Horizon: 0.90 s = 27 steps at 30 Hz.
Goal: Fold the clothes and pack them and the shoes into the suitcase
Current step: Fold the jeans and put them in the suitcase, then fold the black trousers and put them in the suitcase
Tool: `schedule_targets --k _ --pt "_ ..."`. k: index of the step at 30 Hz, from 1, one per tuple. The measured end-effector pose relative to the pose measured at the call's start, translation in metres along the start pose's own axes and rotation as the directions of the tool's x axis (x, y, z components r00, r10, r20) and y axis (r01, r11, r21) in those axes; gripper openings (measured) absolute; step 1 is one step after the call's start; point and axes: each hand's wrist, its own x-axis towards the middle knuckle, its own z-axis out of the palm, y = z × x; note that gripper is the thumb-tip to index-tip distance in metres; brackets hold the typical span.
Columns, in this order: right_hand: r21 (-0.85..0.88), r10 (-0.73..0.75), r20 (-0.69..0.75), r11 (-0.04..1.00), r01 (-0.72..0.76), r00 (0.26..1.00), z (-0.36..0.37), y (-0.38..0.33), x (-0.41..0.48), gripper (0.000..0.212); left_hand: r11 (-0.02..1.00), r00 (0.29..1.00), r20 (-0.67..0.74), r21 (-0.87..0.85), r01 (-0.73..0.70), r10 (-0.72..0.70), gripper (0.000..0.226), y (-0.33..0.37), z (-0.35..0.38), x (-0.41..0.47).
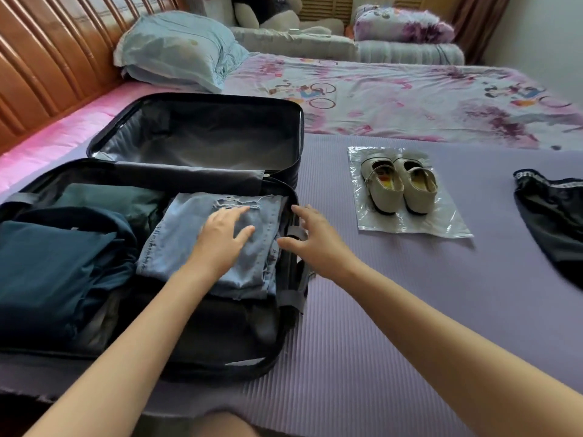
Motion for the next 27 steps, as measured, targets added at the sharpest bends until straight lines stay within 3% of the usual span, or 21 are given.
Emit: schedule_targets --k 4,8,17,22,27 --pt "0.031 0.087 -0.104 0.996 -0.084 0.991 -0.054 0.038 -0.023 0.055 0.987 0.992 0.011 -0.105 -0.120 0.122 0.043 0.070 0.030 0.003" --pt "0.050 0.190 -0.210 0.982 -0.183 0.959 -0.118 0.089 -0.046 0.043 0.984 0.982 0.110 -0.112 -0.140 0.153 0.046 0.135 0.085 0.004" --pt "-0.132 0.353 -0.436 0.885 -0.447 0.828 -0.241 0.239 -0.089 0.041 0.979 0.875 0.479 0.134 -0.153 0.071 0.063 0.230 0.220 0.002" --pt "-0.270 0.369 -0.552 0.769 -0.579 0.748 -0.293 0.302 -0.091 0.057 0.933 0.809 0.583 0.248 -0.261 0.071 0.070 0.225 0.271 -0.019" --pt "-0.449 0.370 -0.597 0.581 -0.679 0.711 -0.326 0.347 -0.076 0.059 0.908 0.814 0.578 0.304 -0.288 0.065 0.069 0.211 0.295 -0.029"
